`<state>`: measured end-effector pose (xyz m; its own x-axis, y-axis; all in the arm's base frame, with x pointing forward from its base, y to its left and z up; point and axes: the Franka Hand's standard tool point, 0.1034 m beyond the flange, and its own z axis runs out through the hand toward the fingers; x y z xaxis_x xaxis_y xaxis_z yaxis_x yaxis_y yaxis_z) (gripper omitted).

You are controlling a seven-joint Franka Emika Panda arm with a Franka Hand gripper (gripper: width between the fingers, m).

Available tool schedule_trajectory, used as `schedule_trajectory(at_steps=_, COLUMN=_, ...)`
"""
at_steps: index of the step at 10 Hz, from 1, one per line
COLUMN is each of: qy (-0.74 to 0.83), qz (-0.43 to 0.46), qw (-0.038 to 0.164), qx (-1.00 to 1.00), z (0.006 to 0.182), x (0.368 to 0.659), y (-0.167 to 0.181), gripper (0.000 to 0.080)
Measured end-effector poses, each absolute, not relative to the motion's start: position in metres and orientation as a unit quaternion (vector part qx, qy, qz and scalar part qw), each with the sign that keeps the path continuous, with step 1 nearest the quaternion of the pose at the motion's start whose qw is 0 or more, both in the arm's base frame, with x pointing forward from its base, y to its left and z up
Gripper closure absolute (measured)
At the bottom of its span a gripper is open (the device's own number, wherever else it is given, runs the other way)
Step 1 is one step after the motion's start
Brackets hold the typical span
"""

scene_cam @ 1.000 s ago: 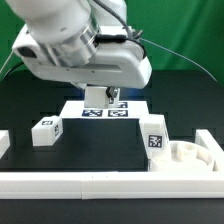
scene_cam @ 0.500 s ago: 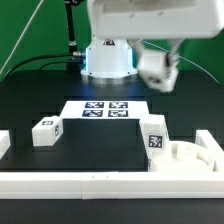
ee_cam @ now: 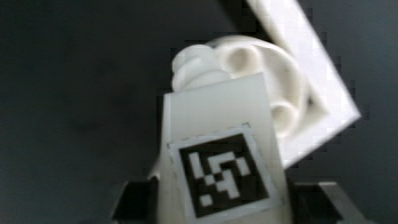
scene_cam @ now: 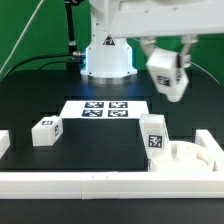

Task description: Assemble stool

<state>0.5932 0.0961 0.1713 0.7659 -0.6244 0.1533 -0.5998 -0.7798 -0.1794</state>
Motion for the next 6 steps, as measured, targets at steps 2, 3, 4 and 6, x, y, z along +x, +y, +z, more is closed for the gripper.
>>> schedule_trajectory(at_steps=2, qy=0.341, qz=-0.147, qw=0.071, qx=-0.926, z=0.169, x=0.603, y=0.12, gripper=0.0475)
schedule_trajectory(at_steps=3, qy=0.34, qz=-0.163, qw=0.078, qx=-0.923, z=0.167, x=0.603, y=0.129, gripper=0.0475)
schedule_trajectory(at_steps=4, qy=0.336, qz=-0.171, qw=0.082, qx=-0.923, z=0.165, x=0.601, y=0.137, gripper=0.0475)
schedule_trajectory(at_steps=6, qy=0.326, qz=-0.177, qw=0.085, qx=-0.925, z=0.163, x=0.6, y=0.142, gripper=0.0475)
